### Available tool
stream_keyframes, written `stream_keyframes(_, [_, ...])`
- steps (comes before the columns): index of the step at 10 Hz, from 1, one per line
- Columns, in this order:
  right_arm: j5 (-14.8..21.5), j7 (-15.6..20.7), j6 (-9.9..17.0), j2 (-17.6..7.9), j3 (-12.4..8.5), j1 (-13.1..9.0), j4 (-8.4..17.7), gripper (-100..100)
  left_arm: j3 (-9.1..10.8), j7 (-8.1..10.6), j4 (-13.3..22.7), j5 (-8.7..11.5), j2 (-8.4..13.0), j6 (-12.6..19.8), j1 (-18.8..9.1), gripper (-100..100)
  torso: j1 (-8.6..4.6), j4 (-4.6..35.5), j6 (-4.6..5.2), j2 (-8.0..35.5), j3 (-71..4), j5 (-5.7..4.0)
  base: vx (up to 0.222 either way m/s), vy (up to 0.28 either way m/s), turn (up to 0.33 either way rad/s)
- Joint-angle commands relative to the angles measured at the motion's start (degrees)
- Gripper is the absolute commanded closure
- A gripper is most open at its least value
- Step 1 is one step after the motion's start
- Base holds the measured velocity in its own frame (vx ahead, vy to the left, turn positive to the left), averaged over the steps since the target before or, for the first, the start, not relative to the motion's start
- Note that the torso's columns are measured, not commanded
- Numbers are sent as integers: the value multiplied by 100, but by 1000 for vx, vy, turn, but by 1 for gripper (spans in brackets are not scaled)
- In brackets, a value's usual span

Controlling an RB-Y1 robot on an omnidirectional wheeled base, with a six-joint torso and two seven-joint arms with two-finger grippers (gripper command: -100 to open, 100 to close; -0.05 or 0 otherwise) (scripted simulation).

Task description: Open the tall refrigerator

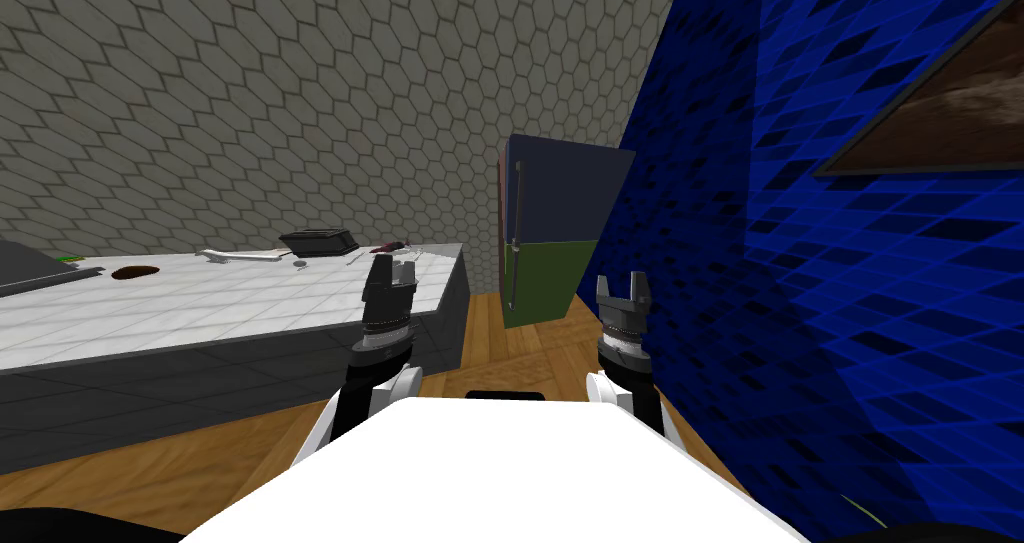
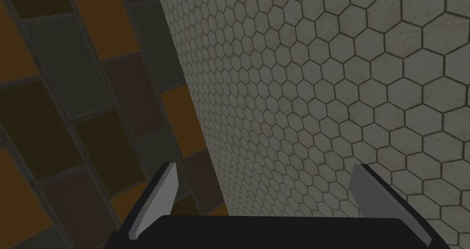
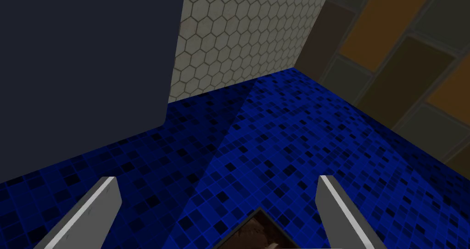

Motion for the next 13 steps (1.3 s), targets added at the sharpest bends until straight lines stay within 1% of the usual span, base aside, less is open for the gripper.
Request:
stream_keyframes(1, [0, 0, 0, 0, 0, 0, 0, 0, 0, 0, 0, 0, 0, 0, 0, 0, 0, 235, 0, 232, -467, 0, 0, 0, 0])
stream_keyframes(3, [0, 0, 0, 0, 0, 0, -1, 0, 0, 0, -1, 0, 0, 0, 0, 0, 0, 1006, 0, 1003, -2014, 0, 0, 0, 0])
stream_keyframes(9, [0, 0, -1, 0, 0, 0, -2, 0, 0, 0, -2, 0, 0, 0, 0, 0, 0, 3537, 0, 3539, -7073, 0, 0, 0, 0])
stream_keyframes(10, [-6, 58, 3, -266, 4, -38, 88, -100, 0, 0, -2, 0, 0, -1, 0, 0, 0, 3960, 0, 3962, -7919, 0, 9, 19, 29])
stream_keyframes(11, [-12, 116, 7, -435, 8, -76, 176, -100, 0, 0, 0, 0, 0, 0, 0, 0, 5, 4148, -1, 4153, -8314, 1, 12, 41, 31])
stream_keyframes(12, [-20, 192, 10, -605, 13, -124, 289, -100, 0, 0, 1, 0, 0, 0, 0, 0, 10, 4204, 0, 4205, -8427, 3, 6, 53, 35])
stream_keyframes(13, [-20, 192, 10, -650, 13, -124, 289, -100, -1, 0, 1, 0, -1, 0, 0, 0, 10, 4221, 0, 4221, -8452, 3, 4, 40, 15])
